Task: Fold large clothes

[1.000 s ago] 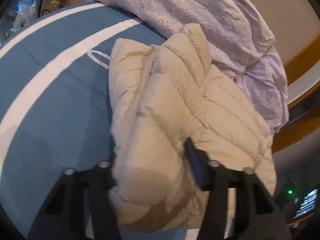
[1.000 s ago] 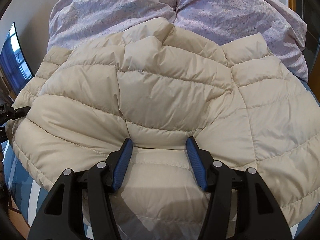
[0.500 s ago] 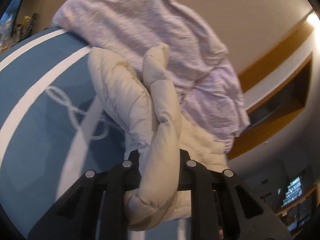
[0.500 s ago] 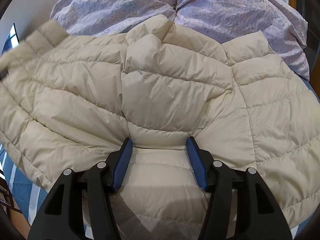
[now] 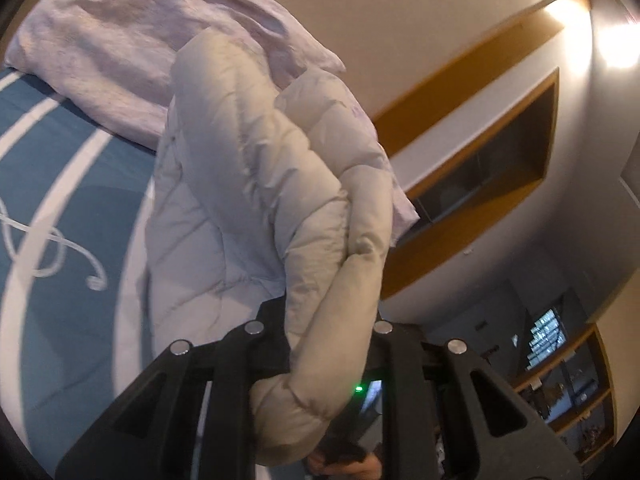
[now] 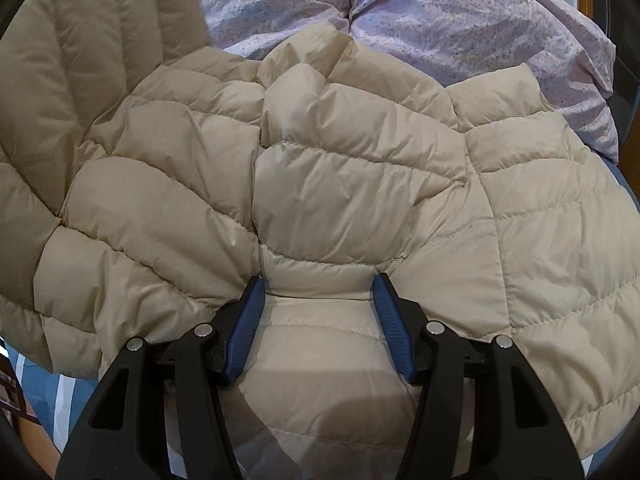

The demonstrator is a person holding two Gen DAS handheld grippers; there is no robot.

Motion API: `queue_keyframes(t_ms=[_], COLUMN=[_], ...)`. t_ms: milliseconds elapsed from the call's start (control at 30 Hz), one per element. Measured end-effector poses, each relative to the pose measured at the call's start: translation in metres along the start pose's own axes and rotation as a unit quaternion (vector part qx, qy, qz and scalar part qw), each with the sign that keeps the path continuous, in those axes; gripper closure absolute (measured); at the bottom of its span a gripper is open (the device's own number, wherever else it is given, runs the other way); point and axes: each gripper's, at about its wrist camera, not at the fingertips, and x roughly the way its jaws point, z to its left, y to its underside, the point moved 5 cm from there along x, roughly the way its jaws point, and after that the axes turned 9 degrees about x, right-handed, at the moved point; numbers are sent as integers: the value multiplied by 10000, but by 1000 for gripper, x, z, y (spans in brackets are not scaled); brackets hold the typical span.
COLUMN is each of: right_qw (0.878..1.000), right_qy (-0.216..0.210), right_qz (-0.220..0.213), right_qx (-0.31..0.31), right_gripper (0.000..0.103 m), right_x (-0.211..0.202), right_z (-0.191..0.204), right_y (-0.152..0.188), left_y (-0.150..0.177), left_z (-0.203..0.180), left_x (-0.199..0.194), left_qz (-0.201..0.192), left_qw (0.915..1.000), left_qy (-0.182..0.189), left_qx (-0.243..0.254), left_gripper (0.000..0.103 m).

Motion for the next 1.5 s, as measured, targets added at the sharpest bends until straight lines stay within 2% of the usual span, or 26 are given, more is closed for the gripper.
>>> queue_keyframes(t_ms=[267,500,667,833,1233,1367,1500], right_qw=[10000,9998,9983,9979,9974,9970,9966], right_qy=[-13,-169,-446,-447,21,109,188], right_qz=[6,14,-6,-126,-360,-263,-213], right_qx=[25,142,378,463,629,725,770], right_gripper=[45,45,45,45,45,46,46], right_x=[1,0,-14,-30,-88,-84,-75], right_z=[0,-3,-20,-40,-109,-124,-128], right_y=[-1,-5,-8,-8,14,21,24], left_y=[9,15,24,36,78,83,83], left_z=[-25,-40,-40,-48,-47,-50,-63], left_x=[34,73,97,117,176,187,195], left_qz=[160,315,445,589,1158,1255,1332], left_qw=[9991,9982,9977,9974,9924,9910,9905], left_qy=[373,464,356,216,-299,-398,-317], left_qx=[-94,-224,-363,-347,-301,-245,-105], left_gripper=[84,84,84,84,84,84,84])
